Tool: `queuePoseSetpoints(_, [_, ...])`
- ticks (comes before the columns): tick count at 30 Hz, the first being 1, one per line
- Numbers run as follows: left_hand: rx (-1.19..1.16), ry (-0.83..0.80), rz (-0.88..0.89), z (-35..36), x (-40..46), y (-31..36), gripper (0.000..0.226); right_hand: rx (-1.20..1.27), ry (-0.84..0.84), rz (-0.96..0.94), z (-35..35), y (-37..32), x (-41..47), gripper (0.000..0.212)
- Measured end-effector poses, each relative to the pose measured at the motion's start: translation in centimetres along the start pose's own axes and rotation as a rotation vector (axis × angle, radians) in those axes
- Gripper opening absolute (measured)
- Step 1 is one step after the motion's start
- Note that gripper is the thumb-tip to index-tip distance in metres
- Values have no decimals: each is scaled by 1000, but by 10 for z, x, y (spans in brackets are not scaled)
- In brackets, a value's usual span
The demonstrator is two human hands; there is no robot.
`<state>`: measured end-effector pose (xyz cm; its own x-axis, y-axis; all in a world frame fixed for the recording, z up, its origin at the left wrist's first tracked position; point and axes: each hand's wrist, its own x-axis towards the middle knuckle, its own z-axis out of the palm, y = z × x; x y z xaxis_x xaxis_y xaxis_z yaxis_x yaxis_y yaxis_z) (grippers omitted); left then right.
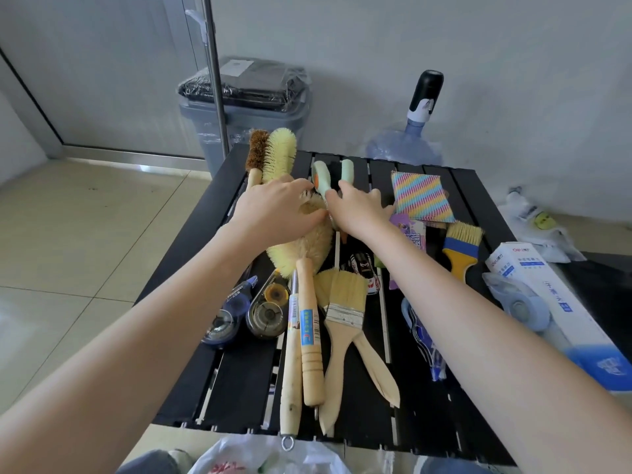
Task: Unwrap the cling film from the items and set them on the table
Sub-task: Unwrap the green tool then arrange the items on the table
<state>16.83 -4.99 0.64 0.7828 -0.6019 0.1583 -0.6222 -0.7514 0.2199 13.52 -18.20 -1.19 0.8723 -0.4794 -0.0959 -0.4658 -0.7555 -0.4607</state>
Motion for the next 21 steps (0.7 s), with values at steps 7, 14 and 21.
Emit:
queuePoseSetpoints(7, [-178, 72, -88, -28, -28, 7, 62, 113, 130, -130, -26, -3, -41, 43])
queuePoseSetpoints(14, [-593, 106, -70, -60, -92, 42, 55, 352, 142, -327, -48, 1, -117, 37])
queuePoseSetpoints(21, [-838, 104, 159, -74, -192, 68, 59, 576, -44, -535, -56, 13, -234, 73])
